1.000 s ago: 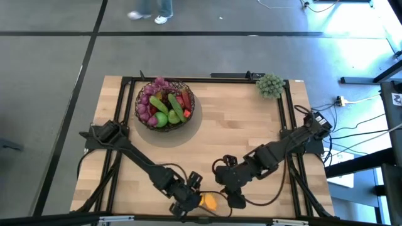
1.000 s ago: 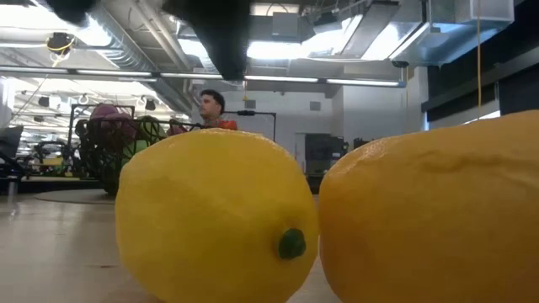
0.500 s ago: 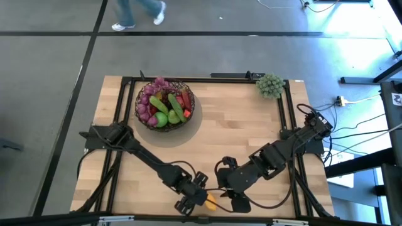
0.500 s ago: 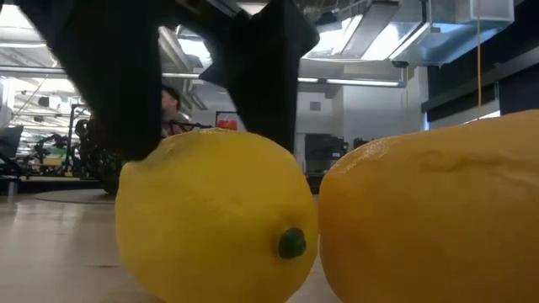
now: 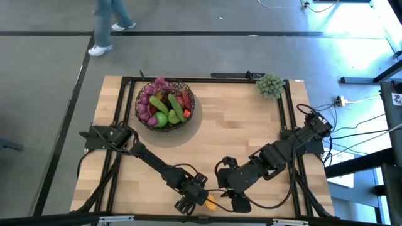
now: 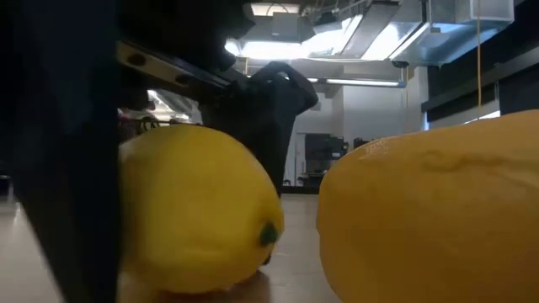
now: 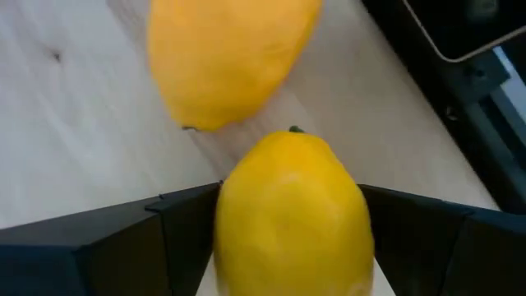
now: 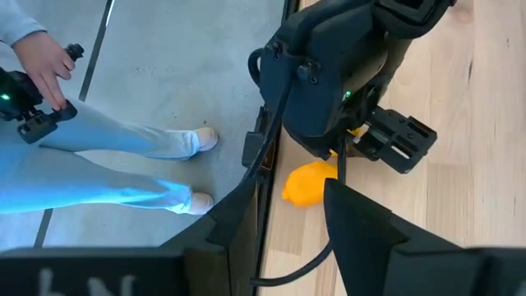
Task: Build produce basket
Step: Put the left yellow lemon into the black wire basket
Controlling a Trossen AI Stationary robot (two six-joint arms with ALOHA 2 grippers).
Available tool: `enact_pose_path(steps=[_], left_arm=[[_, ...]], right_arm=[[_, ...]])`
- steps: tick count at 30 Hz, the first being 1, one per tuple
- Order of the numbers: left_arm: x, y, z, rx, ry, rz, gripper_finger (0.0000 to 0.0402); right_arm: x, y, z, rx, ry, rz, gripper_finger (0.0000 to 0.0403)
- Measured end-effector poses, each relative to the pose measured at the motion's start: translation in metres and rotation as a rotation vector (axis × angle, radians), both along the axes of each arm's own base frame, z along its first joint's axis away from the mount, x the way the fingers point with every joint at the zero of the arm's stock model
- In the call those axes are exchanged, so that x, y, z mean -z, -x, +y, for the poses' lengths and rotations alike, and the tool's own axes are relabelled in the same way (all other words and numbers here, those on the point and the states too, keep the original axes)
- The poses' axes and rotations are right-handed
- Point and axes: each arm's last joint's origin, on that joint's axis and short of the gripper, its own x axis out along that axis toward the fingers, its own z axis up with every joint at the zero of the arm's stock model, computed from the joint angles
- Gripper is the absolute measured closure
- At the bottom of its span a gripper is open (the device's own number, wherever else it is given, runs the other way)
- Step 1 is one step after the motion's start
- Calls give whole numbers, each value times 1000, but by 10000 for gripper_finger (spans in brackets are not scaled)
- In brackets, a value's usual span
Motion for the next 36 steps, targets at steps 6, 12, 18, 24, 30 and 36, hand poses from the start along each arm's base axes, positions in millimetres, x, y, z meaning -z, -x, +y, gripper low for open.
enact_pose_path(steps=[6,12,18,24,30,36], left_arm=[[0,-1,2,-45,-7,-3,138],[0,-2,2,-185,69,34,138],[0,-2,2,-267,93,40,138],[0,-2,3,-294,74,26,138],[0,-2,3,-306,71,24,138],[0,-2,3,-349,95,34,138]], right_arm=[[0,0,0,-1,-1,1,267],[0,0,0,-1,1,4,267],[0,0,0,1,0,5,267],[0,0,0,9,-5,8,267],[0,0,0,34,-23,21,267],[0,0,0,43,-29,26,267]])
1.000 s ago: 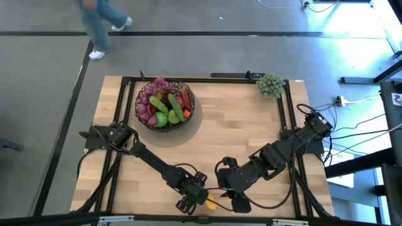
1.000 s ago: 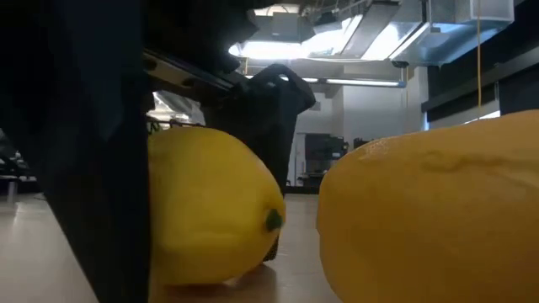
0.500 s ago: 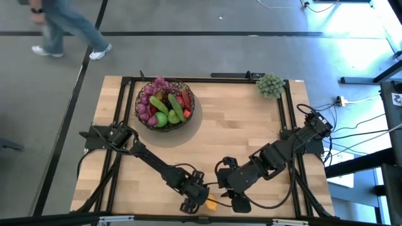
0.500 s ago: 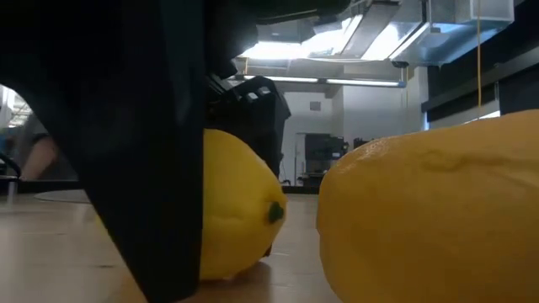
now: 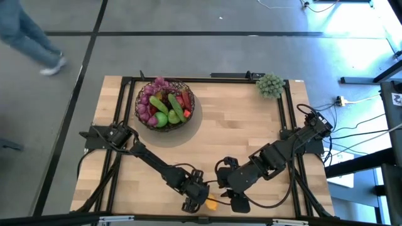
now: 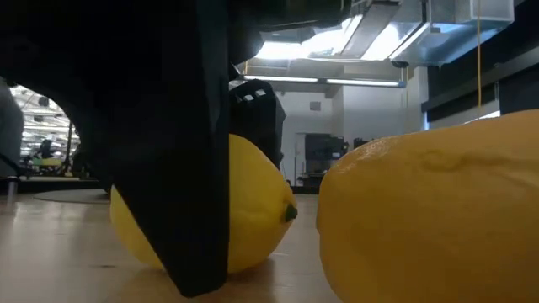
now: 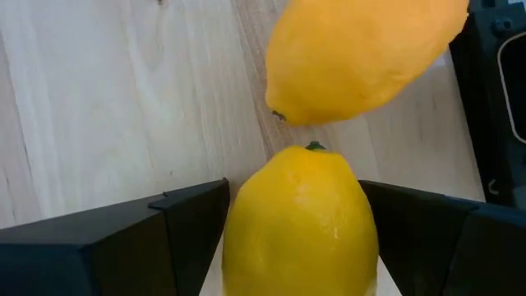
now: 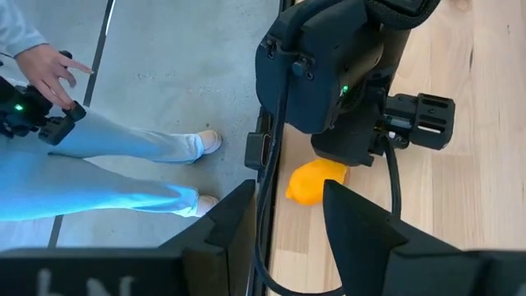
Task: Build produce basket
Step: Put the left yellow lemon into the black wire basket
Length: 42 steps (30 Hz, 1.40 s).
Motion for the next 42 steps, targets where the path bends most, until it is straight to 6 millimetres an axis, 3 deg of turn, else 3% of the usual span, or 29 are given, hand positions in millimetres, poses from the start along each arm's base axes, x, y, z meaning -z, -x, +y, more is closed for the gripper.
enact_pose_path(steps=[7,18,32,36,42], left_arm=[[10,8,-2,0,-15,-22,142],[13,16,-11,-53,-64,-37,217],[2,15,-6,-146,-73,86,221],[-5,15,-4,-142,-107,114,222],[-19,15,1,-169,-163,160,222]], right_arm=[[0,0,0,0,0,0,267],[0,0,0,-3,3,-2,267],[0,0,0,-22,18,-10,267],[-7,3,-2,-27,50,-22,267],[-34,21,-6,15,229,-80,267]])
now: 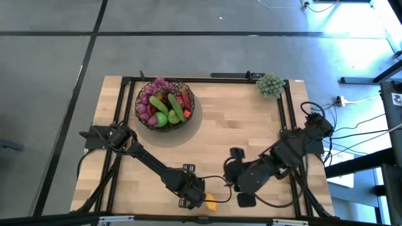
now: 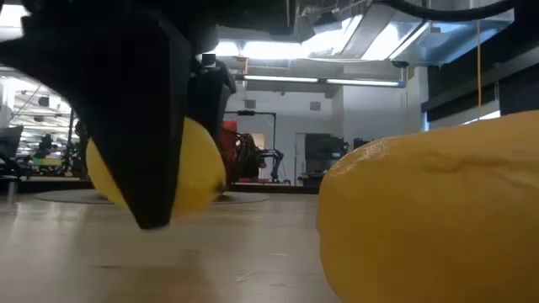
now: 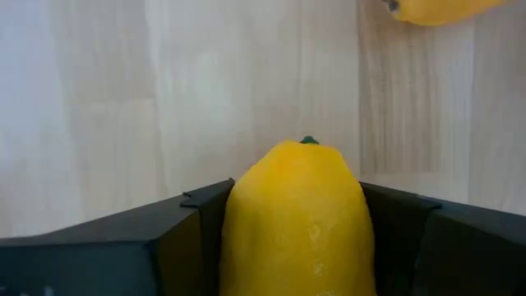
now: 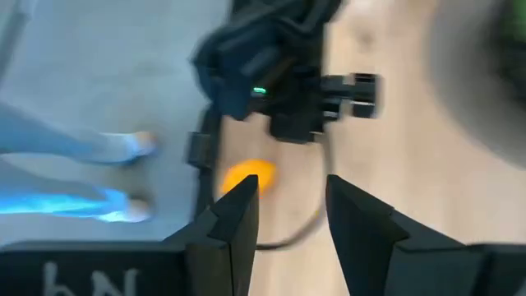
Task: Build produce basket
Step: Put the left yellow lemon into the black wire basket
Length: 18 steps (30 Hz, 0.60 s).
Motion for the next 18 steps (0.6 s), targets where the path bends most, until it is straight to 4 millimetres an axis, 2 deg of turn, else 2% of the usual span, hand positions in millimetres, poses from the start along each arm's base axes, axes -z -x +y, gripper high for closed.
enact_pose_path(steps=[8,14,18], left_arm=[[-32,-7,9,-70,-65,9,223],[-71,-16,27,-216,-90,-13,223],[-101,-21,41,-316,-122,-67,225]], right_arm=[[-28,29,-13,121,258,-51,267],[-30,39,-23,175,431,-44,267],[-31,39,-23,154,479,-65,267]])
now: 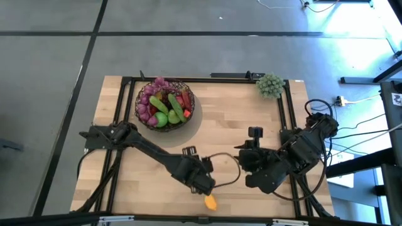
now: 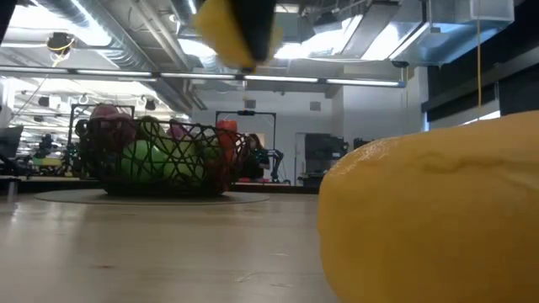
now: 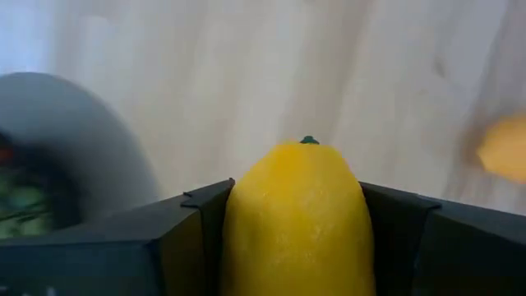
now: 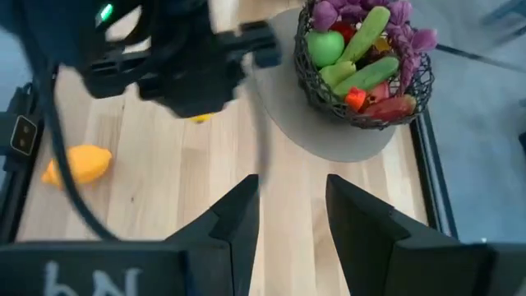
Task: Build produce basket
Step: Put the left yellow lemon into the black wire basket
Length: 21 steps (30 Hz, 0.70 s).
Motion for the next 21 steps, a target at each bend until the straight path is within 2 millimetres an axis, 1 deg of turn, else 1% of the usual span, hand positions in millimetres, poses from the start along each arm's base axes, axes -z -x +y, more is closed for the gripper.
enact_pose_path(steps=[6,10,12,15,21], left_arm=[[-46,3,22,-164,-69,-78,225],[-71,10,34,-272,-139,-152,225],[-78,13,40,-311,-164,-177,225],[-89,20,51,-373,-155,-218,225],[-116,32,75,-421,-167,-290,226]], right_arm=[[0,1,1,-36,46,6,267],[-1,1,0,-45,52,7,267],[-2,2,0,-53,57,7,267],[-3,3,-1,-62,63,10,267],[-8,7,-5,-57,64,-8,267]])
